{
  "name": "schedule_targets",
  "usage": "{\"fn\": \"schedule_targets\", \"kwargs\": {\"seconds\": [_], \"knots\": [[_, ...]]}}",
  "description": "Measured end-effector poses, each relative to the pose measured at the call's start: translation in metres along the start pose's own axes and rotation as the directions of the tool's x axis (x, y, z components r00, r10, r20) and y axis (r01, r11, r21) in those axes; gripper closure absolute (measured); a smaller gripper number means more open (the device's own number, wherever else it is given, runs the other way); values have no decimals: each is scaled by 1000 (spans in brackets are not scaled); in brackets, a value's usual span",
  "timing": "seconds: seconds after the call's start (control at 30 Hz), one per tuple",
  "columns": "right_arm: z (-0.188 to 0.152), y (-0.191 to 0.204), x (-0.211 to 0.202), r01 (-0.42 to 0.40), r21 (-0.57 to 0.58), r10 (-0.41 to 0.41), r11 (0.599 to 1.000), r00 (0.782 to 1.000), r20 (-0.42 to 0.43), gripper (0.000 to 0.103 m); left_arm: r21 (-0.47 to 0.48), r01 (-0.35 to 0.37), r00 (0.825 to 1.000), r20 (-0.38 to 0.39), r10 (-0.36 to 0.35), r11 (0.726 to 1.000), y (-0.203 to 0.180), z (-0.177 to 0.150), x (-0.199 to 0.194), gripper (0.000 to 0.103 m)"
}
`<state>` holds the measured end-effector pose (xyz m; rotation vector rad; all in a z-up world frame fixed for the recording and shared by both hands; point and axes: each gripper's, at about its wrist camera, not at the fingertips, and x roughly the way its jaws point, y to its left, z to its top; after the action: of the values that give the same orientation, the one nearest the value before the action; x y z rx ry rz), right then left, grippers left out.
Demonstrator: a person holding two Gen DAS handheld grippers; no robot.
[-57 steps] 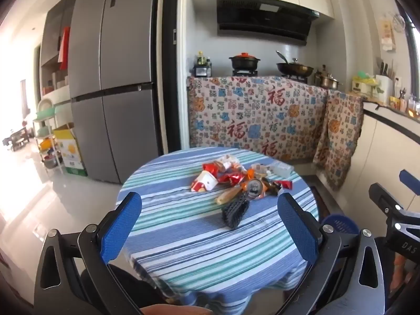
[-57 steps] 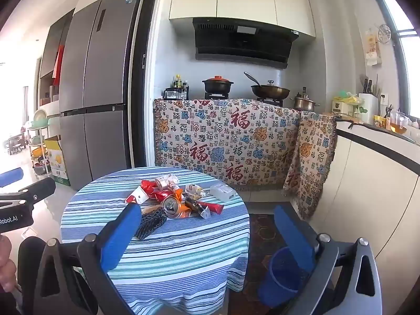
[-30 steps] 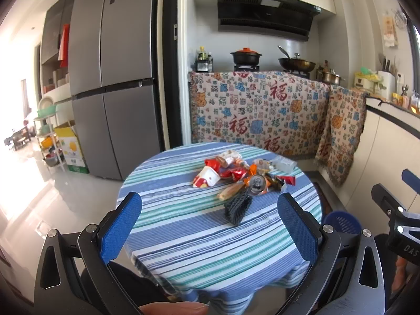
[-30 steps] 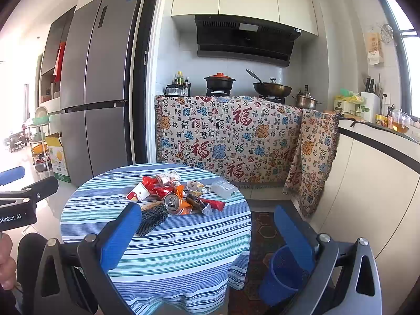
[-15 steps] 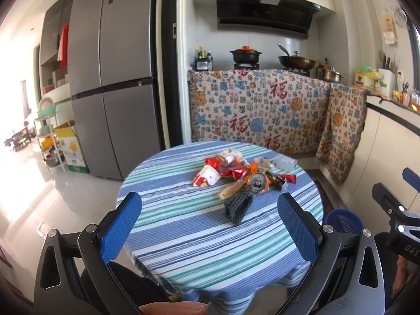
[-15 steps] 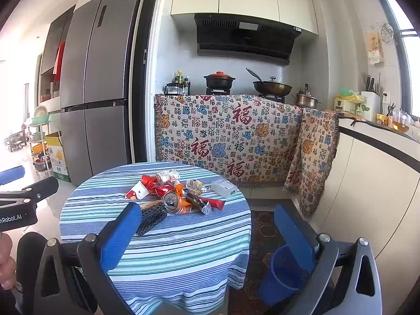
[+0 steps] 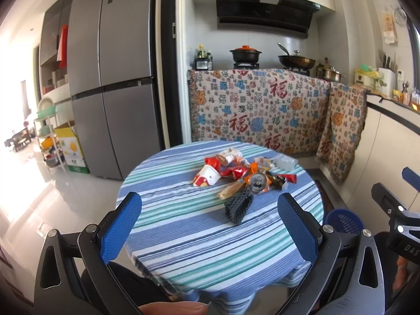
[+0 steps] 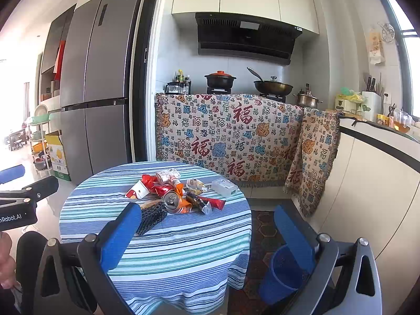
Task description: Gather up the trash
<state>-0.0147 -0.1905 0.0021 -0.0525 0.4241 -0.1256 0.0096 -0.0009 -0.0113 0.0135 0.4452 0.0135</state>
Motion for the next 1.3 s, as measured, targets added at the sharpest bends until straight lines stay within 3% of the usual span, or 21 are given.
{"fn": "schedule_targets", "kwargs": {"seconds": [1.3], "knots": [[0,-1,4,-5,-3,5,1000,1000,-13,0,10,-8,1000,-7,9,1000,0,-1,5,0]]}}
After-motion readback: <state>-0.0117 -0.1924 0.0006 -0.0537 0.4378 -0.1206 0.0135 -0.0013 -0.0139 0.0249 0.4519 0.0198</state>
